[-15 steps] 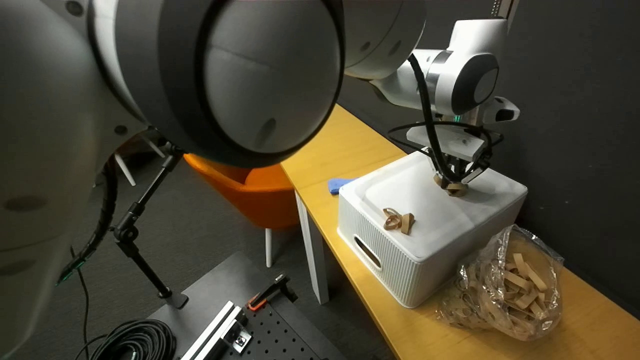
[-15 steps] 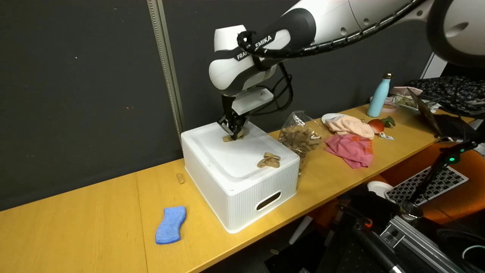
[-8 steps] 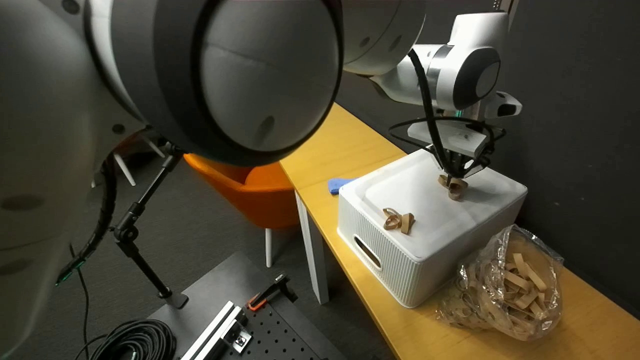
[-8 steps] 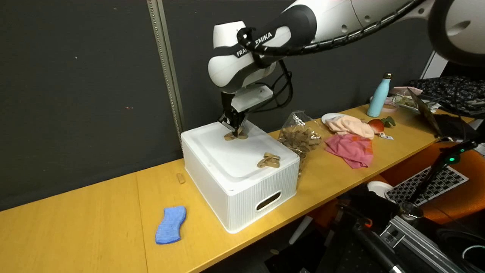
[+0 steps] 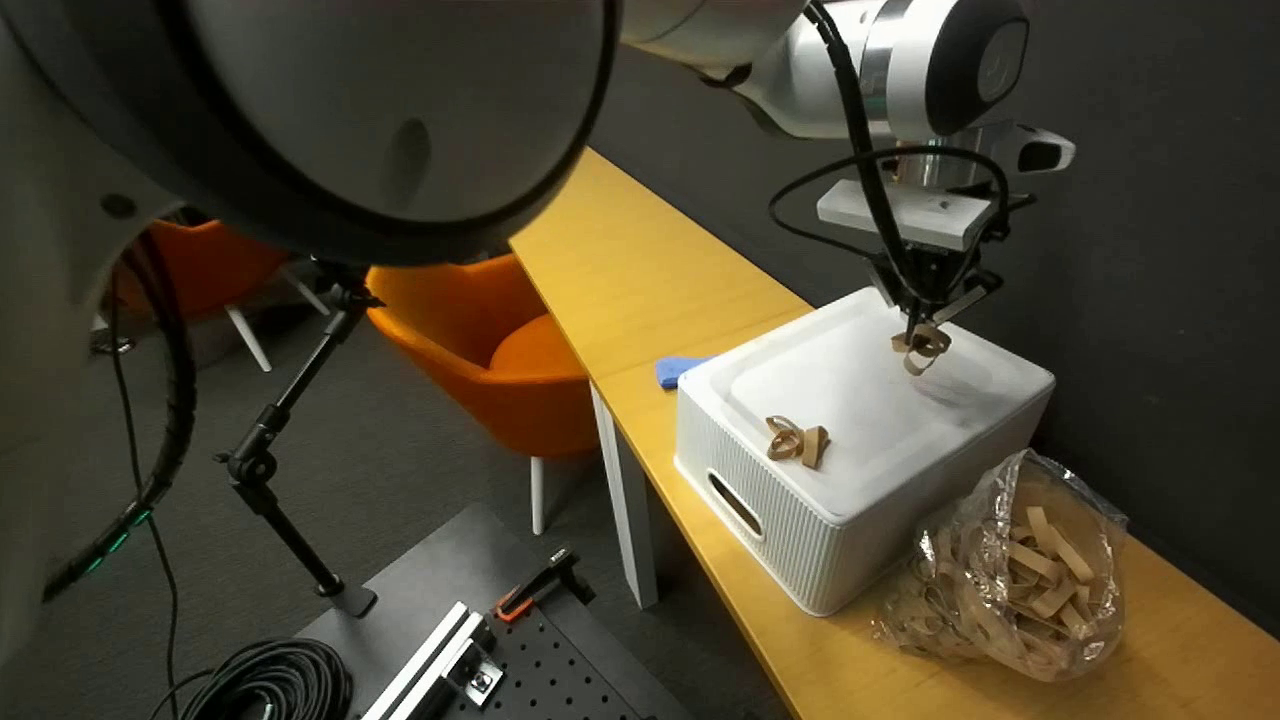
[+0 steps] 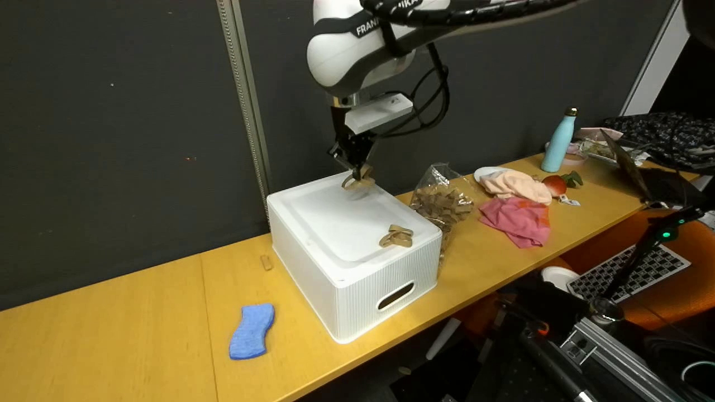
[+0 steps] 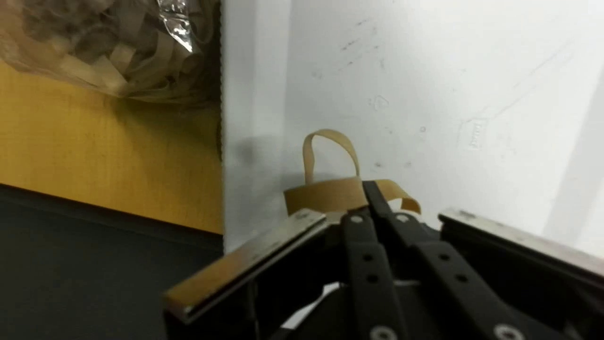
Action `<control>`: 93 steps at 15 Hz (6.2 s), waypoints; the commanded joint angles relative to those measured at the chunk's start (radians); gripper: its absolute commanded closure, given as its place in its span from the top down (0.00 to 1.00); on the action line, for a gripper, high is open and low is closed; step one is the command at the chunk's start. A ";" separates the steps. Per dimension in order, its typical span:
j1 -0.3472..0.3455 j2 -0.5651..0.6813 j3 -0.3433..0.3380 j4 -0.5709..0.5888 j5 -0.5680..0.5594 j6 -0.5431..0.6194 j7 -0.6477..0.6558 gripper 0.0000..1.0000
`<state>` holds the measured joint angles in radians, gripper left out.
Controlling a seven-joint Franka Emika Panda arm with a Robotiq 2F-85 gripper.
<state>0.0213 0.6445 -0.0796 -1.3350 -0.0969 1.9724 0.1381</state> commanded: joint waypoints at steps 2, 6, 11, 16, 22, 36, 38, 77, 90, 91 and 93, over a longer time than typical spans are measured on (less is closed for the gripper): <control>0.004 -0.155 -0.028 -0.139 -0.031 -0.069 0.063 0.01; -0.016 -0.296 -0.062 -0.292 -0.056 -0.092 0.118 0.01; -0.069 -0.440 -0.108 -0.473 -0.109 -0.105 0.183 0.01; -0.136 -0.443 -0.140 -0.551 -0.133 -0.062 0.241 0.01; -0.155 -0.345 -0.161 -0.537 -0.219 0.079 0.307 0.01; -0.082 -0.267 -0.144 -0.486 -0.193 0.190 0.353 0.01; -0.087 -0.254 -0.147 -0.478 -0.188 0.203 0.347 0.01; 0.047 -0.333 0.050 -0.625 0.004 0.134 0.236 1.00; 0.042 -0.335 0.013 -0.710 -0.019 0.277 0.256 0.74; 0.043 -0.338 0.012 -0.717 -0.020 0.289 0.257 0.65; 0.044 -0.341 0.012 -0.725 -0.021 0.305 0.259 0.49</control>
<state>0.0594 0.3230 -0.0589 -2.0314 -0.0957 2.2385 0.3769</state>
